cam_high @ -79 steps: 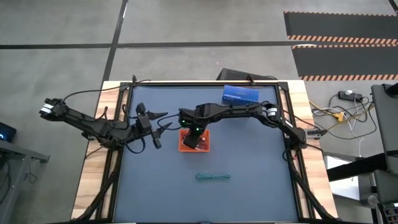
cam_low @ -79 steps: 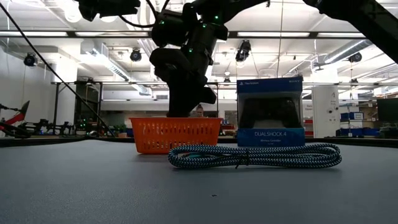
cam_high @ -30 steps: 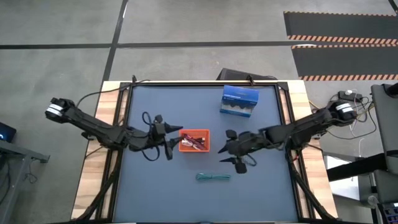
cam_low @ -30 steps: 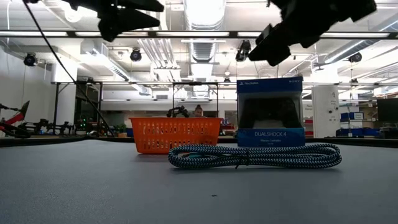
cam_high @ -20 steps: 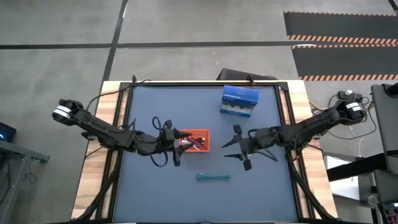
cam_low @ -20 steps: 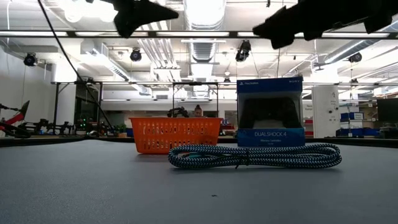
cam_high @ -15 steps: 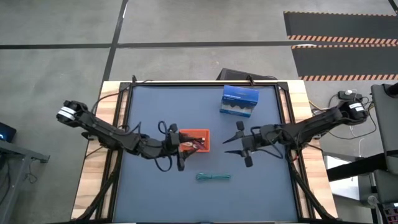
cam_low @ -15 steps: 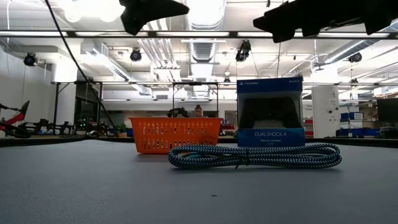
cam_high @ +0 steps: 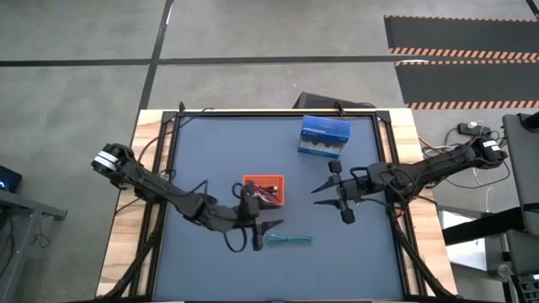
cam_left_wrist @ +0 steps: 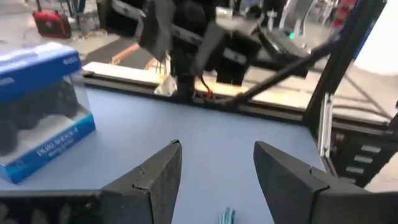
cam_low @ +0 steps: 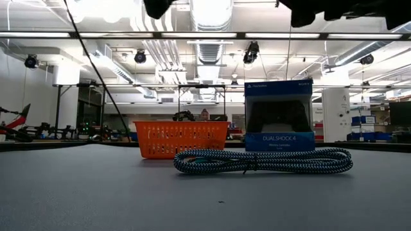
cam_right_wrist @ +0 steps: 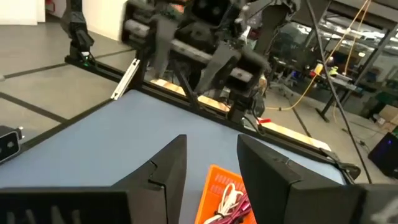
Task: Pick and place USB-C Cables
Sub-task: Put the blue charger cable into the orange bin
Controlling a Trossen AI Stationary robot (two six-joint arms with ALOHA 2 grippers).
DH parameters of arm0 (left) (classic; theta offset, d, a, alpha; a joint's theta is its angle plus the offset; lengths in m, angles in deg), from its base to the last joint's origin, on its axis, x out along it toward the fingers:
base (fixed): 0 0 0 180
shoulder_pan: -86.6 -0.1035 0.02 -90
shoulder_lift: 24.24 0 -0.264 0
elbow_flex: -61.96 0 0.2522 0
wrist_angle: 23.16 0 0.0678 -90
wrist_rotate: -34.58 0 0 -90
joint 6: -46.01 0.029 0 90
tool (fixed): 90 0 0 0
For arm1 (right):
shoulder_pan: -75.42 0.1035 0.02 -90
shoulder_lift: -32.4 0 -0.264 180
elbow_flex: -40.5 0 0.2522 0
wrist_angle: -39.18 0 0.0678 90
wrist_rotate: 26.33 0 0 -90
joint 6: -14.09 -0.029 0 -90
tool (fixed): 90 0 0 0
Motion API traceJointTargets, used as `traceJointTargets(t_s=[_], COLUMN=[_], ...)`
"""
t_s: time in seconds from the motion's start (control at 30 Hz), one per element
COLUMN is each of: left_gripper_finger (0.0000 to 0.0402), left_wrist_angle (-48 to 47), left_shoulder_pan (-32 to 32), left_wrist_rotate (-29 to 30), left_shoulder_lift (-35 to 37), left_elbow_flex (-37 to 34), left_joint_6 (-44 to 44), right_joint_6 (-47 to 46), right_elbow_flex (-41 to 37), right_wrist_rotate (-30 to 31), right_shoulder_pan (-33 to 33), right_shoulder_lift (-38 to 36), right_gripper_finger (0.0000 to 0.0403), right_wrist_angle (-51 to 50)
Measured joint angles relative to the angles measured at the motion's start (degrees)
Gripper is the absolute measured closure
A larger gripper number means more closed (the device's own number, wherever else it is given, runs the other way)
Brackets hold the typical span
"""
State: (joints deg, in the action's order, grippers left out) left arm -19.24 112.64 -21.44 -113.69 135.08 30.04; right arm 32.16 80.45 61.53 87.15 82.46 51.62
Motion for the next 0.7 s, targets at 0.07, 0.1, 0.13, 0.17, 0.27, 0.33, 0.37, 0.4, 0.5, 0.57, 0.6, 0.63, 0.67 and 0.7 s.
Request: traceJointTargets(t_s=[0.07, 0.1, 0.13, 0.17, 0.27, 0.33, 0.37, 0.4, 0.5, 0.57, 0.6, 0.63, 0.67, 0.7], left_gripper_finger=[0.0217, 0.0217, 0.0217, 0.0217, 0.0217, 0.0217, 0.0217, 0.0217, 0.0217, 0.0217, 0.0217, 0.0217, 0.0217, 0.0217], left_wrist_angle=[-3.9, -6.0, -8.4, -11.0, -18.4, -22.4, -24.0, -25.3, -25.8, -26.0, -25.9, -25.6, -25.8, -25.9], left_shoulder_pan=[0.1, 0.2, 0.3, 0.4, 0.6, 0.7, 0.7, 0.7, 0.9, 1.0, 1.0, 1.0, 1.1, 1.1], left_wrist_rotate=[-0.6, -1.1, -1.8, -2.2, -4.4, -5.7, -6.2, -6.4, -7.6, -8.0, -8.0, -8.1, -8.2, -8.2], left_shoulder_lift=[-2.3, -3.6, -4.8, -6.0, -9.0, -10.8, -11.8, -12.6, -15.3, -16.8, -17.6, -18.2, -18.8, -19.5], left_elbow_flex=[2.8, 4.3, 5.7, 7.0, 11.0, 13.5, 14.4, 14.9, 15.9, 16.1, 16.3, 16.4, 16.4, 16.6], left_joint_6=[-1.4, -1.8, -2.5, -3.2, -5.6, -6.9, -7.4, -7.6, -7.8, -7.7, -7.8, -8.0, -8.3, -9.0], right_joint_6=[0.0, 0.0, -0.1, -0.2, -0.2, -0.5, -0.7, -1.0, -1.6, -1.8, -2.0, -2.3, -2.5, -2.6], right_elbow_flex=[-0.5, -0.9, -1.2, -1.7, -3.2, -3.8, -4.1, -4.2, -4.9, -5.2, -5.6, -5.9, -6.2, -6.8], right_wrist_rotate=[0.0, 0.0, -0.6, -1.1, -1.3, -1.2, -1.0, -0.9, -0.9, -0.9, -0.9, -0.9, -0.9, -0.9], right_shoulder_pan=[0.0, 0.0, 0.0, 0.0, 0.0, 0.0, 0.0, 0.0, 0.0, 0.0, 0.0, 0.0, 0.0, 0.0], right_shoulder_lift=[-1.0, -1.5, -2.0, -2.6, -4.0, -4.9, -5.2, -5.4, -6.3, -7.1, -7.6, -7.9, -8.3, -8.9], right_gripper_finger=[0.0272, 0.0274, 0.0275, 0.0276, 0.0278, 0.0277, 0.0276, 0.0276, 0.0276, 0.0278, 0.0279, 0.0280, 0.0282, 0.0282], right_wrist_angle=[-0.1, -0.1, 0.1, 0.1, -0.1, 0.0, 0.2, 0.7, 1.5, 1.7, 1.5, 1.6, 1.8, 1.7])
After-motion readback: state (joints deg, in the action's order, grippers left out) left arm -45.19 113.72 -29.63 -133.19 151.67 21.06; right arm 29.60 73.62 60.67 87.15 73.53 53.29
